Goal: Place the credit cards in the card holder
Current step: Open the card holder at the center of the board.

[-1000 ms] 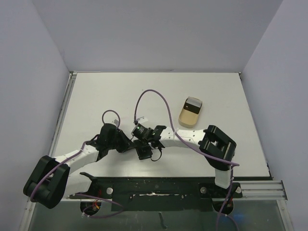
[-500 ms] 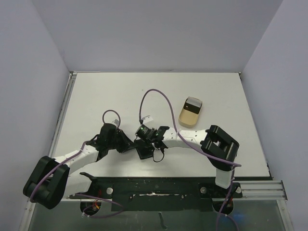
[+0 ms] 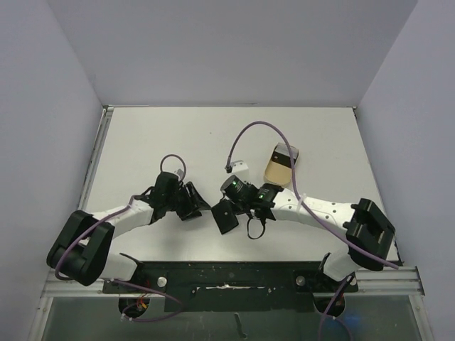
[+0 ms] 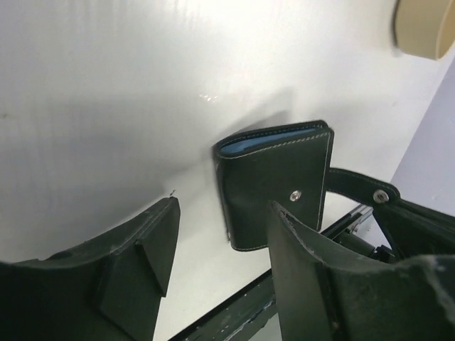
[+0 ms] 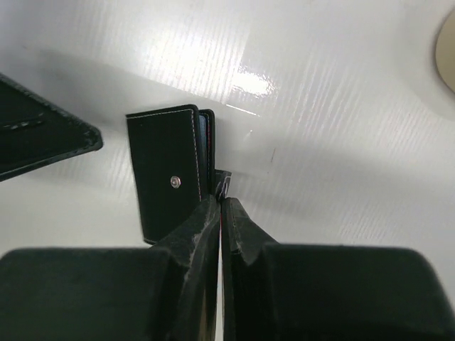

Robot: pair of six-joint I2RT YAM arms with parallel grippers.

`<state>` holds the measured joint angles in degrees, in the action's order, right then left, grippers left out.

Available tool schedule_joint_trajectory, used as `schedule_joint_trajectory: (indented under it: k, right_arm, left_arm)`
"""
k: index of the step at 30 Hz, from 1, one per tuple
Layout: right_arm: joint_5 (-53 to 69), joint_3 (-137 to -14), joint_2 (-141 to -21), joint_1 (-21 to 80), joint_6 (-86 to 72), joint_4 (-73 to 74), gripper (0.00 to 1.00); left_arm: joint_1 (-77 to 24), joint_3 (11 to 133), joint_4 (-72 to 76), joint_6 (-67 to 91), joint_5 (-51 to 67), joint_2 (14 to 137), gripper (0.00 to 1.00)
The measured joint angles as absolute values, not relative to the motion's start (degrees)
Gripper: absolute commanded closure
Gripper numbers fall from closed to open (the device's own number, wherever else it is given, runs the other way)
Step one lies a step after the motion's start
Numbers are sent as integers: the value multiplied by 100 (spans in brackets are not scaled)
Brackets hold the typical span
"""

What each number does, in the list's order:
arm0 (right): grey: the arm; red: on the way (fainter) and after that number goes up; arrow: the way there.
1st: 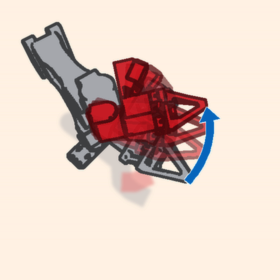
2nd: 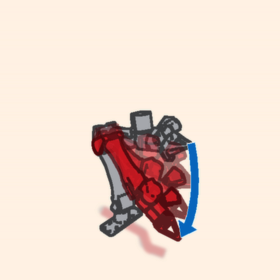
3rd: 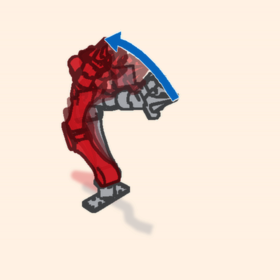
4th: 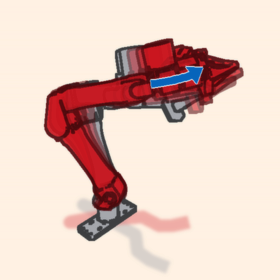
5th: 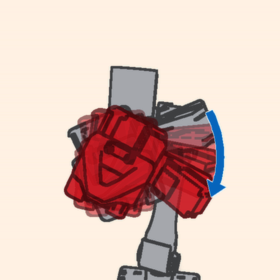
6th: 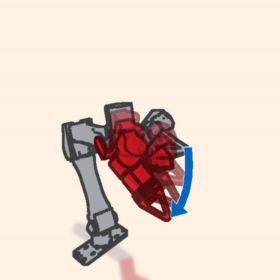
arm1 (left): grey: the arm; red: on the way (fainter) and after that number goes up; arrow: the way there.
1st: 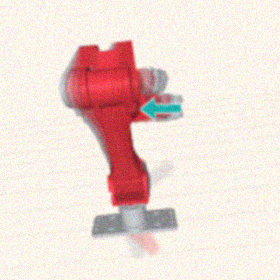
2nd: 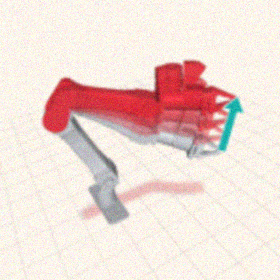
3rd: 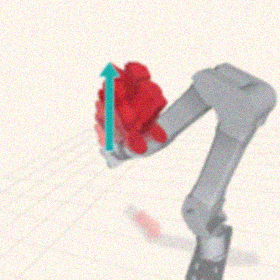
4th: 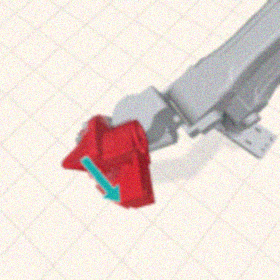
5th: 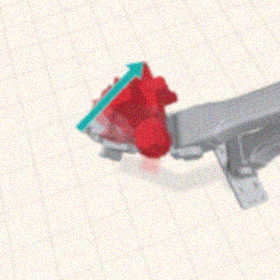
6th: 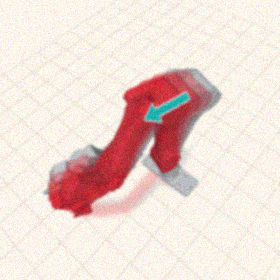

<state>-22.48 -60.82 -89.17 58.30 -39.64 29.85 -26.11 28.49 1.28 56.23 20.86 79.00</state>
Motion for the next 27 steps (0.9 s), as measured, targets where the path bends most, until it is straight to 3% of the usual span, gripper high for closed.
schedule_joint_trajectory:
  k: [7, 17, 27]
  right_arm:
    - [-2001, -5992, -8298, 5806, -4119, 2659, 100]
    - [-1326, -5907, -8281, 5771, -4268, 2040, 100]
    - [-1100, -5907, -8281, 5686, -4401, 1927, 100]
  left_arm:
    - [-2604, 3183, -290, 5393, 1986, 7513, 46]
    - [-2578, 3037, -537, 5422, 1973, 6707, 46]
    - [-2578, 2609, -443, 5590, 2029, 6667, 46]
